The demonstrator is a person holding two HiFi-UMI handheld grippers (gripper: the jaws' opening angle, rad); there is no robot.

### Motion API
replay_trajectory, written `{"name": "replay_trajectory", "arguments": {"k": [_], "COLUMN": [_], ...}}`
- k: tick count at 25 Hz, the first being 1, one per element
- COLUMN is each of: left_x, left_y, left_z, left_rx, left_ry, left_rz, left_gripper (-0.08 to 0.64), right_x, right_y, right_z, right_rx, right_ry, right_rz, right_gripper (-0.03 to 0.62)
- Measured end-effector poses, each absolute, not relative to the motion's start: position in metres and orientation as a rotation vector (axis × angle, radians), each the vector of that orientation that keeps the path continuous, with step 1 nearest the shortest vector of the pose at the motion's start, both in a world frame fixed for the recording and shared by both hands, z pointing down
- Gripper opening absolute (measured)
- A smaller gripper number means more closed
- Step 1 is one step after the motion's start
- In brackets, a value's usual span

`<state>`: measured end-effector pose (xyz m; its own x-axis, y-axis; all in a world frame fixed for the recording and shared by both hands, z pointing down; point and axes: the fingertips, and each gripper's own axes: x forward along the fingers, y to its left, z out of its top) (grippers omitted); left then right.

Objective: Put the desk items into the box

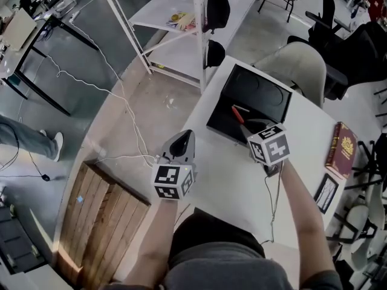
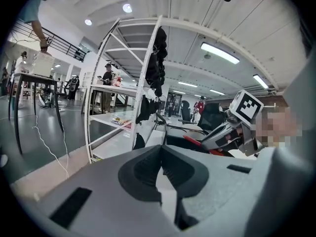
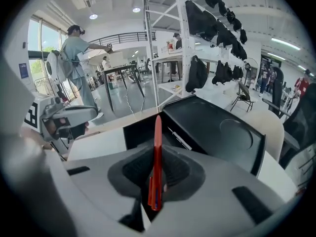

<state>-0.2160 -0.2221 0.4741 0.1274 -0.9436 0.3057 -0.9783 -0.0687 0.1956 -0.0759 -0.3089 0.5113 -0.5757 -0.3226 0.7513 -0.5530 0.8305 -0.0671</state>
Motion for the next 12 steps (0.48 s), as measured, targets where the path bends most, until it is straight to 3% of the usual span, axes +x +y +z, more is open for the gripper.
{"name": "replay_trajectory", "arguments": {"k": [12], "left_x": [-0.233], "left_y": [-0.228], "left_z": [0.484], "left_rx": [2.020], "left_ry": [-1.875], "left_rz": [0.119], "left_gripper": [0.006], "right_x": [-0.090], "right_y": [-0.319], "right_z": [0.545], "right_rx": [0.563], "right_ry": [-2.103], "right_rz": [0.324], "right_gripper": [0.052]}}
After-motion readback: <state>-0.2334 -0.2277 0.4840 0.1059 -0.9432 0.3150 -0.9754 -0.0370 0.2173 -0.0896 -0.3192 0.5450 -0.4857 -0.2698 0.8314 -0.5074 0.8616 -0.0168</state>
